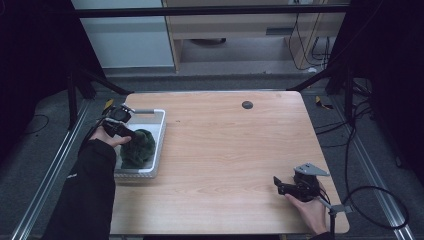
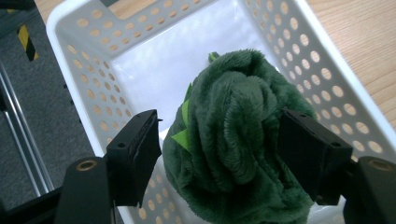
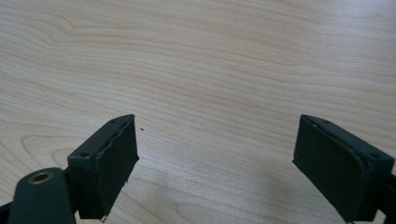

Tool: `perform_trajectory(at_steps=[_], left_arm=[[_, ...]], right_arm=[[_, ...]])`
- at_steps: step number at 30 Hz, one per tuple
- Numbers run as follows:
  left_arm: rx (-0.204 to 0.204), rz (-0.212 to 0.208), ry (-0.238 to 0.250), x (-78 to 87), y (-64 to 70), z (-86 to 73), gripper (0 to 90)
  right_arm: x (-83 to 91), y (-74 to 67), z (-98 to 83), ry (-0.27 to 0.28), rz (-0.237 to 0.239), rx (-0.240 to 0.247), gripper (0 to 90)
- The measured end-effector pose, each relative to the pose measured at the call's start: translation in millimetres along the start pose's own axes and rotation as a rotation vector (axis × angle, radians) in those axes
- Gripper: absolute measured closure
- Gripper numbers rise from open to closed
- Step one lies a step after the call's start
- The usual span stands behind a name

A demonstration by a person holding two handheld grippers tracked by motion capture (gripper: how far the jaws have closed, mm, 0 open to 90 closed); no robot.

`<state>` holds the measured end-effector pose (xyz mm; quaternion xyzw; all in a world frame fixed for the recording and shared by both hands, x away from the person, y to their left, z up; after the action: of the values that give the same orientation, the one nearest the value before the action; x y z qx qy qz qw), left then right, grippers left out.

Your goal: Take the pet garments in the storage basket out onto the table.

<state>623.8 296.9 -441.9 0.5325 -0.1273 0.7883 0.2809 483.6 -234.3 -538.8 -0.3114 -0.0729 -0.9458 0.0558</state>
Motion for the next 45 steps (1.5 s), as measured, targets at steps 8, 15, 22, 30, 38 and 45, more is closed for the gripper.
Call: perform_trajectory(at_steps=[8, 15, 22, 30, 38, 45], left_arm=[[0.021, -0.02, -0.034, -16.3, -7.4, -10.0, 31.9], [0.025, -0.042, -0.061, -27.3, -7.7, -15.5, 35.9], [0.043, -0.054, -0.06, -28.6, -6.7, -15.0, 50.3], [0.035, -0.068, -0.074, -27.4, -3.0, -16.2, 68.9], [0.016, -0.097, -0.058, -20.2, 2.9, -15.9, 74.3], [-0.004, -0.096, -0.012, 3.6, 6.3, -10.7, 75.3]], right_arm=[[-0.9, -0.8, -0.9, -0.006, 0.004, -0.001, 13.2], [-1.1, -1.4, -1.1, -0.013, 0.007, -0.001, 13.2], [-2.1, -1.1, -1.6, -0.012, 0.004, 0.008, 13.1], [-2.2, -1.3, -2.0, -0.017, 0.007, 0.008, 12.9], [-2.5, -1.2, -2.2, -0.021, 0.008, 0.007, 12.8], [-2.7, -1.2, -2.5, -0.021, 0.008, 0.005, 12.9]])
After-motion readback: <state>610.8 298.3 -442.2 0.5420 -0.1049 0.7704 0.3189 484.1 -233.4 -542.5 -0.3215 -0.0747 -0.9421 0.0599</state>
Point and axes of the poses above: each handheld gripper's, and its own axes: x roughly backward along the jaws, z roughly out of its top, y roughly to its right, the point moved 7 cm from there along -x, roughly forward along the jaws, and after that the axes turned 14 degrees about -z, right-handed, at the moved point
